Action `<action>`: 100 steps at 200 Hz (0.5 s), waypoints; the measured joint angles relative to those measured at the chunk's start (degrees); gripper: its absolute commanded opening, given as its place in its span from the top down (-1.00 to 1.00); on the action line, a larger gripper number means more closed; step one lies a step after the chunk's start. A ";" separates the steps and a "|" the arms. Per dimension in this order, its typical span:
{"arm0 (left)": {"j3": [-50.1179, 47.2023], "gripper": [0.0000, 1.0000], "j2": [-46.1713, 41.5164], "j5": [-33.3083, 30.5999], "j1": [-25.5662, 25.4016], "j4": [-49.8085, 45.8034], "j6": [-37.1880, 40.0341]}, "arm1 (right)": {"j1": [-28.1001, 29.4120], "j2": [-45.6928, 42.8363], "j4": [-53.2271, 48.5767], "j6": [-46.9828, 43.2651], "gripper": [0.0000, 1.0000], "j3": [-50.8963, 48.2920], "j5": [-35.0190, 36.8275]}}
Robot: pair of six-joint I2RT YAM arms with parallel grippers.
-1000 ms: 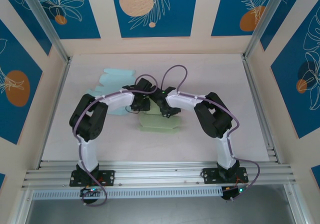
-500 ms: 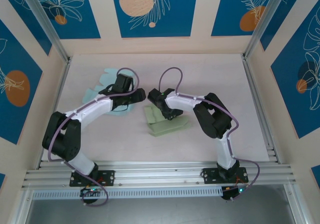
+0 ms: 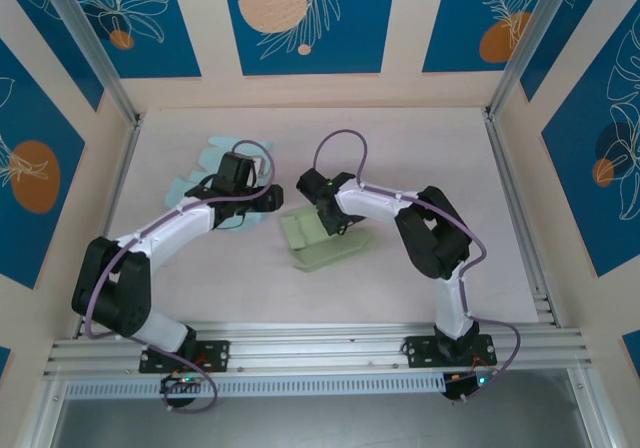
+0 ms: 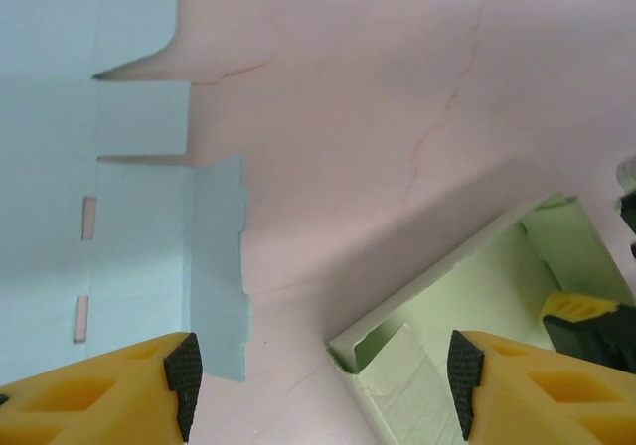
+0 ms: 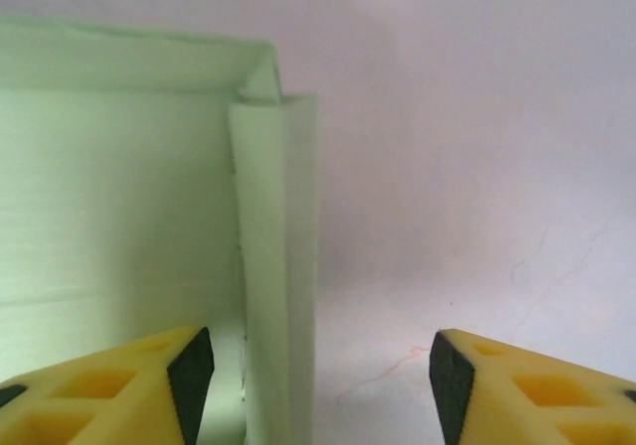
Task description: Fold the paper box
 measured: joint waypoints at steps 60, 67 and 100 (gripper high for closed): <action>8.33 -0.22 6.54 5.03 0.11 -3.06 9.92 | -0.66 -8.41 3.19 -2.01 -0.39 0.09 -1.36; 8.68 -0.20 7.52 5.05 0.11 -3.28 10.23 | -0.66 -10.05 3.19 -1.99 -0.38 0.00 -1.33; 9.49 -0.12 12.00 3.61 0.20 -4.98 10.91 | 0.13 -23.34 2.49 0.68 -0.35 -4.15 -0.35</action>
